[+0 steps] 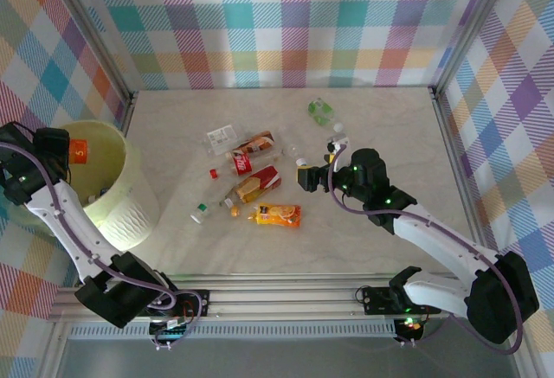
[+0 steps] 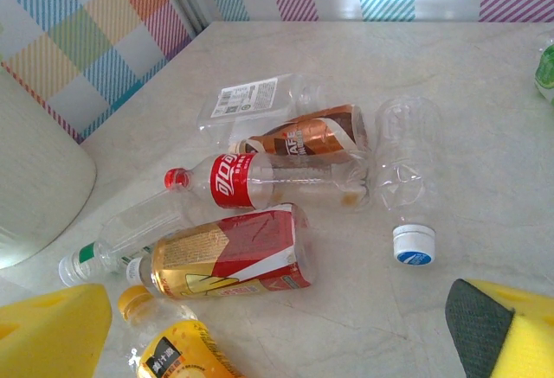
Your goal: Put the plastic bottles in the bin
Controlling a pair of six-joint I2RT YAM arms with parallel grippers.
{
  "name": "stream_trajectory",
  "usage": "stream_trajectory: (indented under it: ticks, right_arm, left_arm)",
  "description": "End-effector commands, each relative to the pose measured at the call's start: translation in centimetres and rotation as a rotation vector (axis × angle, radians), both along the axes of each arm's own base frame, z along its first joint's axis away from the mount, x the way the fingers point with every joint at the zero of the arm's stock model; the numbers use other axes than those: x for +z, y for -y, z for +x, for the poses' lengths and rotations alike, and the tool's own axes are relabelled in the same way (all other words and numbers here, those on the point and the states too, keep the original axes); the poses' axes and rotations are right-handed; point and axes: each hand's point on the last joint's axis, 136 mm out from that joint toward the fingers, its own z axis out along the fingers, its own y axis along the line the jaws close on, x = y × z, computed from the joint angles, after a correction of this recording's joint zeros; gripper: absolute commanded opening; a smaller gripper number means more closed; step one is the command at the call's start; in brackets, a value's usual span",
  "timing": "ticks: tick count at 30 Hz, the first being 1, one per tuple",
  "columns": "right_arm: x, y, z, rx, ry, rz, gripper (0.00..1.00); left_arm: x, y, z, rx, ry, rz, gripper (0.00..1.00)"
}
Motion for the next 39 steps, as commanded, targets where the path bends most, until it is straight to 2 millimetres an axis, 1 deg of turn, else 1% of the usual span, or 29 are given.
stream_trajectory:
  ticks: [1, 5, 8, 12, 15, 16, 20, 22, 25, 29, 32, 35, 39]
  right_arm:
    - [0.2, 0.0, -0.2, -0.003, 0.006, 0.005, 1.0]
    - [0.1, 0.1, -0.2, -0.007, 0.0, 0.01, 1.0]
    - [0.1, 0.1, -0.3, -0.006, -0.005, 0.015, 1.0]
    - [-0.1, 0.2, -0.4, -0.011, -0.01, 0.015, 1.0]
    - [-0.1, 0.3, -0.3, -0.02, -0.016, 0.019, 1.0]
    - [-0.1, 0.4, -0.2, -0.029, -0.019, 0.023, 1.0]
    - [-0.3, 0.6, 0.0, -0.055, -0.034, 0.03, 1.0]
    - [-0.6, 0.8, 0.1, -0.072, -0.039, 0.03, 1.0]
    - [-1.0, 1.4, 0.5, -0.116, -0.05, 0.028, 1.0]
    - [-1.5, 2.5, 1.1, -0.208, -0.083, 0.04, 1.0]
    - [-2.1, 3.4, 1.5, -0.272, -0.111, 0.042, 1.0]
    - [-2.8, 4.3, 2.0, -0.331, -0.151, 0.043, 1.0]
    - [-4.3, 6.2, 2.6, -0.443, -0.223, 0.025, 1.0]
  left_arm:
    - [2.3, -0.1, -0.1, 0.017, 0.07, 0.011, 0.7]
    - [2.6, 0.1, 0.1, 0.004, 0.079, -0.001, 0.81]
    - [3.0, 0.3, -0.1, 0.003, 0.087, 0.007, 0.86]
    - [3.7, 1.1, -0.2, -0.017, 0.109, 0.014, 0.89]
    - [4.7, 2.3, -0.1, -0.044, 0.125, 0.049, 0.9]
    - [5.2, 3.0, 0.0, -0.062, 0.123, 0.08, 0.91]
    - [7.0, 5.9, 0.5, -0.143, 0.082, 0.193, 0.95]
    - [7.8, 7.3, 0.8, -0.184, 0.076, 0.229, 1.0]
    - [9.4, 9.7, 1.1, -0.248, 0.116, 0.269, 1.0]
    - [12.5, 13.8, 1.9, -0.389, 0.219, 0.339, 1.0]
    - [14.0, 17.2, 2.4, -0.514, 0.294, 0.359, 1.0]
    - [14.3, 21.0, 2.9, -0.643, 0.332, 0.352, 1.0]
    - [13.1, 25.7, 3.8, -0.789, 0.348, 0.331, 1.0]
